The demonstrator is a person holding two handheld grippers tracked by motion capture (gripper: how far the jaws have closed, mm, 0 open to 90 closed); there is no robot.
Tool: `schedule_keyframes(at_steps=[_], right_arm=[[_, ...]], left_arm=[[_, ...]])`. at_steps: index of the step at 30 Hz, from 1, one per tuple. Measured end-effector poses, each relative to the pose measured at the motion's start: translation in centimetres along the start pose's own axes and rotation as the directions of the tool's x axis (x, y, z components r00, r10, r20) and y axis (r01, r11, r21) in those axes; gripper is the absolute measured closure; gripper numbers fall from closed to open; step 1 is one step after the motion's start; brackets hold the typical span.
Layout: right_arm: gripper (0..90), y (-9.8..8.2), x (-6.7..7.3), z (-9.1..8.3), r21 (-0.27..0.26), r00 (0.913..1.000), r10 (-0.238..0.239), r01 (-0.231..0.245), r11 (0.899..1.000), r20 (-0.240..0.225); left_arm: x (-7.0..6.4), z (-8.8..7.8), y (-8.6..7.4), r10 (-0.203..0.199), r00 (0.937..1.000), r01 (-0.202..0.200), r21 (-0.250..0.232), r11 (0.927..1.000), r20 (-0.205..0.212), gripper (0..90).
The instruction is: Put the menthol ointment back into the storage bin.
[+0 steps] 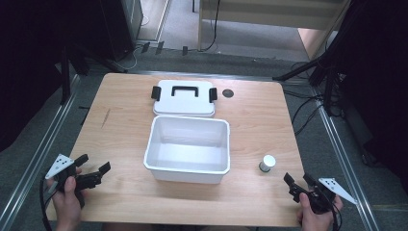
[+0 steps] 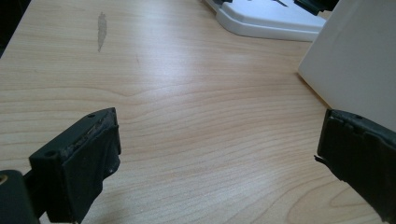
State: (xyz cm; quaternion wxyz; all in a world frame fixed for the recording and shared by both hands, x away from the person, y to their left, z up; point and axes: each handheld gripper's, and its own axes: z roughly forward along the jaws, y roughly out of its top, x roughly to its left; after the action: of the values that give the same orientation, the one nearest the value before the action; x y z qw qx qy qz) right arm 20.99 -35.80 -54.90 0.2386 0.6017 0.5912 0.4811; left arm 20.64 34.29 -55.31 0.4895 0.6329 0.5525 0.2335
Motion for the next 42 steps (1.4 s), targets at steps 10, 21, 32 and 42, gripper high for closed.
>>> schedule_keyframes(at_steps=[10, 21, 32, 42], right_arm=[[21.4, 0.2, 0.5, 0.6, 0.058, 0.998, -0.052, 0.049, 0.997, 0.037], [19.8, 1.9, 1.5, 0.7, 0.192, 0.991, -0.134, 0.132, 0.972, -0.005], [19.1, 4.7, 3.4, 0.4, 0.394, 0.9669, -0.238, 0.255, 0.883, -0.091], [17.5, 6.5, 5.5, 1.8, 0.582, 0.9411, -0.309, 0.329, 0.743, -0.138]], left_arm=[[0.1, 0.2, 0.1, 0.001, 1.0, -0.001, -0.005, 1.0, 0.008, 0.3], [0.1, 0.3, 0.1, -0.006, 0.9999, 0.006, -0.016, 0.9999, 0.011, 0.3], [0.1, 0.3, 0.2, 0.004, 1.0, -0.004, -0.004, 1.0, 0.007, 0.2], [0.1, 0.3, 0.2, -0.001, 0.9999, 0.001, -0.006, 1.0, 0.011, 0.3]])
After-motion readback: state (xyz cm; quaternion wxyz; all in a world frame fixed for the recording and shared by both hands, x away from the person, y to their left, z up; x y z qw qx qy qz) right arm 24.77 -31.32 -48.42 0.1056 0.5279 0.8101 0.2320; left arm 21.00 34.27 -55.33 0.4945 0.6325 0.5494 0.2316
